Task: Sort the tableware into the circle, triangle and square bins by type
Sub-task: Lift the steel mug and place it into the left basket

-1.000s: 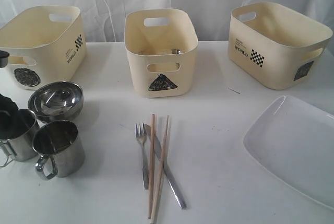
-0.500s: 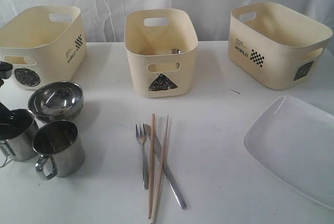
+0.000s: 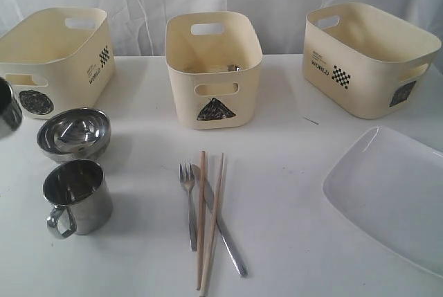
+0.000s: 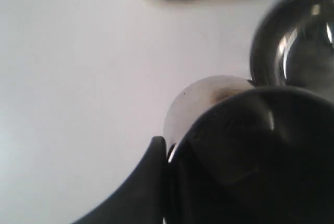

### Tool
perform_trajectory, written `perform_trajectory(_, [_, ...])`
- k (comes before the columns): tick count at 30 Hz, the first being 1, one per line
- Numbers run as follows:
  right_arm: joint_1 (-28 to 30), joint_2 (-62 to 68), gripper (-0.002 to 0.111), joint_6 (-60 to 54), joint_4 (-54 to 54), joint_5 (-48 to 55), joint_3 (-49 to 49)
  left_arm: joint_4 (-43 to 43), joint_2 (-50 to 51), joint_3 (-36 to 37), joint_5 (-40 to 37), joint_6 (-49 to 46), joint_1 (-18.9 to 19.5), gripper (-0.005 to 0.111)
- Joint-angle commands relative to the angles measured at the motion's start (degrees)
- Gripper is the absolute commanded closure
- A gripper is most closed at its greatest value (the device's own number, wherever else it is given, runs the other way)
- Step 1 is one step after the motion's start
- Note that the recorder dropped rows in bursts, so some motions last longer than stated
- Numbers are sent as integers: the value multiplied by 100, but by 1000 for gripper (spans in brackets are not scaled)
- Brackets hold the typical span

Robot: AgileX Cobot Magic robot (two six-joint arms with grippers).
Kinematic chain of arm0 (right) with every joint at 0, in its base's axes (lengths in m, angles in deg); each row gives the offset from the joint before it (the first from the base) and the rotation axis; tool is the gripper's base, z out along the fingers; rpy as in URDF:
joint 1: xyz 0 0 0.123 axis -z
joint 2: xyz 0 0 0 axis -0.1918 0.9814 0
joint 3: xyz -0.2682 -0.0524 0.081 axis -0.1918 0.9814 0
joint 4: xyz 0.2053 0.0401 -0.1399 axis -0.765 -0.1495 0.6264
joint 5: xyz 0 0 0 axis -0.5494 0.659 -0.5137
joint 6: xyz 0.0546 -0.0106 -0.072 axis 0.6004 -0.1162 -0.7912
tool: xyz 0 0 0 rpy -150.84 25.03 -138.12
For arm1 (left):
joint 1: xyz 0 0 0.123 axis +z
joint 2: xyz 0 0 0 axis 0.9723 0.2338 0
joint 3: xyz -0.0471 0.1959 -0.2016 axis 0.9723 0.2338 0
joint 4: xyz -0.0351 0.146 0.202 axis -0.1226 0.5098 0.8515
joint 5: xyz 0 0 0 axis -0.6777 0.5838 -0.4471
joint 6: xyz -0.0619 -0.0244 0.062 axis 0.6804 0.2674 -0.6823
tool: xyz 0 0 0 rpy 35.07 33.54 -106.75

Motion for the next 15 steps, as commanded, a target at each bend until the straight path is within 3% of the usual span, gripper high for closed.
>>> perform_trajectory(1, [-1, -37, 108, -24, 33, -31, 10, 431, -1024, -562, 979, 648, 17, 107])
perform_trajectory(5, [-1, -37, 108, -24, 33, -31, 10, 431, -1305, -605, 3643, 648, 17, 107])
perform_trajectory(8, [-1, -37, 108, -24, 33, -31, 10, 431, -718, -605, 5317, 481, 17, 107])
perform_trajectory(9, [-1, -37, 108, -24, 33, -31, 10, 404, -252, -605, 6008, 0, 17, 107])
perform_trajectory(11, [-1, -37, 108, -24, 33, -31, 10, -20, 771, -756, 6560, -827, 17, 107])
perform_trajectory(13, [-1, -37, 108, -24, 33, -31, 10, -578, 1780, -1162, 6214, -1278, 17, 107])
perform_trajectory(15, [-1, -37, 108, -24, 33, -31, 10, -609, 2267, -1457, 5730, -1290, 17, 107])
